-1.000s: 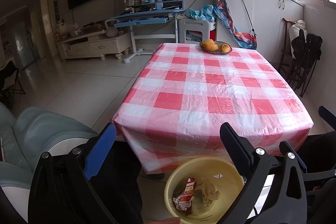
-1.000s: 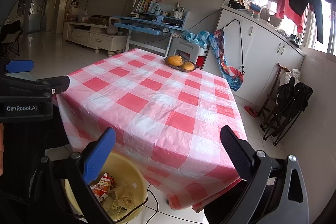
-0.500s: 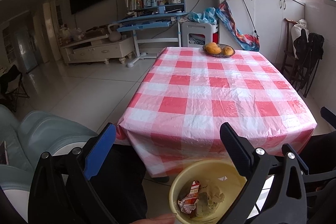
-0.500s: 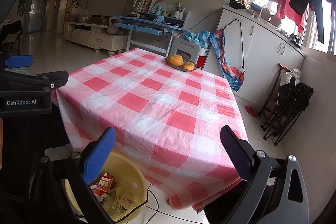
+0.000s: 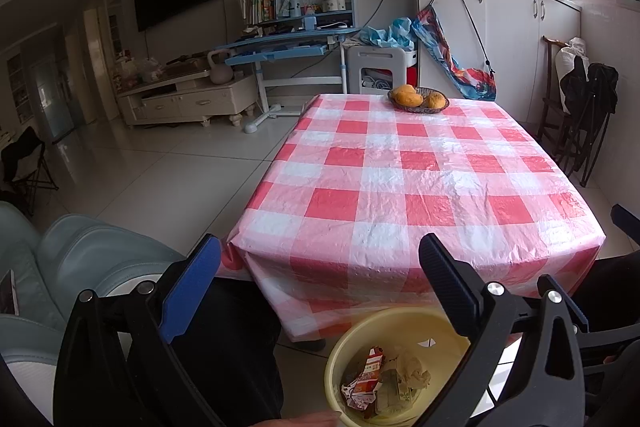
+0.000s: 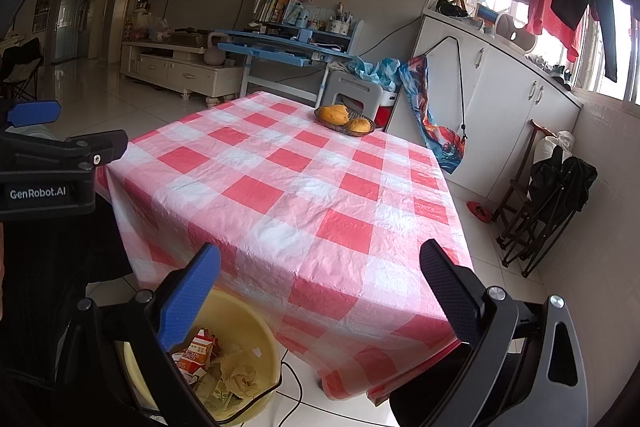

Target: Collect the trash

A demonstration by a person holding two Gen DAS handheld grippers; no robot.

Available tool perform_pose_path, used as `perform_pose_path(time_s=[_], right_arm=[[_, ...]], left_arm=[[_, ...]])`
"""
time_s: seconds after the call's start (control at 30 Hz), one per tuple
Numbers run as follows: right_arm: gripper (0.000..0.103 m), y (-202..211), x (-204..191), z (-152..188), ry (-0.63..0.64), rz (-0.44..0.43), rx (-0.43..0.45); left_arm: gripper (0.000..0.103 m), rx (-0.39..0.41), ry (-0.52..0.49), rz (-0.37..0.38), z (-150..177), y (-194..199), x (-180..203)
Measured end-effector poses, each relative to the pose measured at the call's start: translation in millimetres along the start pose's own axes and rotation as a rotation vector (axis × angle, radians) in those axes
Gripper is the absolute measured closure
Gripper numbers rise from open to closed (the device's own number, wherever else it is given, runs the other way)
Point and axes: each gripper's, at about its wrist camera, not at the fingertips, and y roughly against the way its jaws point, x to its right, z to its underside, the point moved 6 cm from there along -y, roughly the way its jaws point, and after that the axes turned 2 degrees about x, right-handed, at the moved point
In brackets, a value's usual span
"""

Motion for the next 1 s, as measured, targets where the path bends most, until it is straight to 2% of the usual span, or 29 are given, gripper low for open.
perform_pose_path(time_s=[1.0], right_arm=[[0.008, 2.1, -2.1, -2.0, 0.0, -0.003, 0.007]], left_arm=[[0.007, 0.013, 0.009, 0.024, -3.8, 6.9, 4.5]])
